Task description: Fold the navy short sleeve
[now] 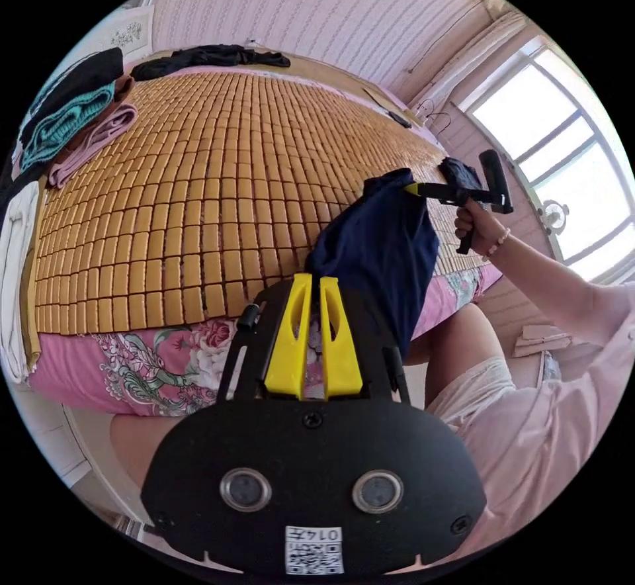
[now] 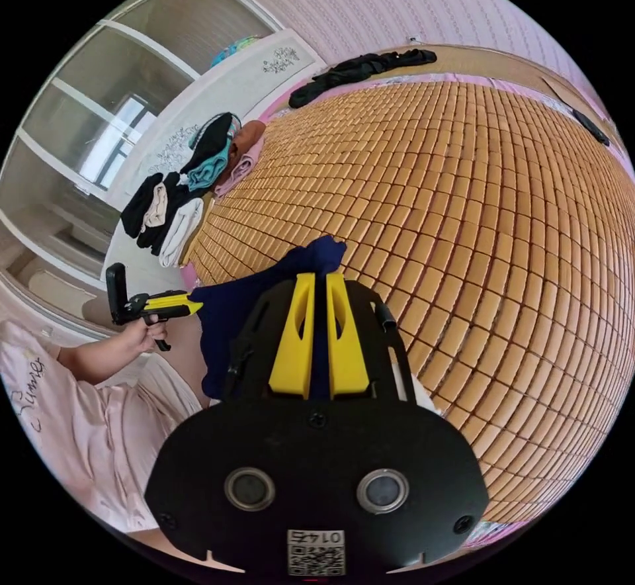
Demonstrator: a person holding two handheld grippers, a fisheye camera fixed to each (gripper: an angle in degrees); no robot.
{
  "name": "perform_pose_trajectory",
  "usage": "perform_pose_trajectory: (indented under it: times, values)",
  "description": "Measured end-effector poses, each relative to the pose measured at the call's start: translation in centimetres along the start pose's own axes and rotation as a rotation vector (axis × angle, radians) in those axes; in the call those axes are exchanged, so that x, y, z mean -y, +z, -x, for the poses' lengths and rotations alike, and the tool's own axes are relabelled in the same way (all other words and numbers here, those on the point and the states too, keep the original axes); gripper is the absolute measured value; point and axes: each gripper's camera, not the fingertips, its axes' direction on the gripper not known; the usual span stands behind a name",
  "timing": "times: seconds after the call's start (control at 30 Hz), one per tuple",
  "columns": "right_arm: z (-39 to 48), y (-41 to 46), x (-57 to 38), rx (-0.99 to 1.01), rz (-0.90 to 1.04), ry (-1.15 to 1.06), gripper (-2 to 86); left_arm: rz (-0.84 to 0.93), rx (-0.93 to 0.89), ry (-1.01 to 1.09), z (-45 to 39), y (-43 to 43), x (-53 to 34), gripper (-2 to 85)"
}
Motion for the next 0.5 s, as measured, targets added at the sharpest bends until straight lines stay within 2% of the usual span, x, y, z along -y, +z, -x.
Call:
perform_pose_trajectory:
  times: [0.23, 0.5]
  values:
    - [8.2, -6.5, -4.2, 0.043, -0.206, -0.193, 1.5, -0.212, 0.01, 0.121, -3.9, -8.8, -6.6, -0.8]
    - [16.8, -6.9, -0.6, 0.105, -0.243, -0.332, 1.4, -0.407, 0.146, 0.121, -5.3, -15.8, -10.8, -0.7]
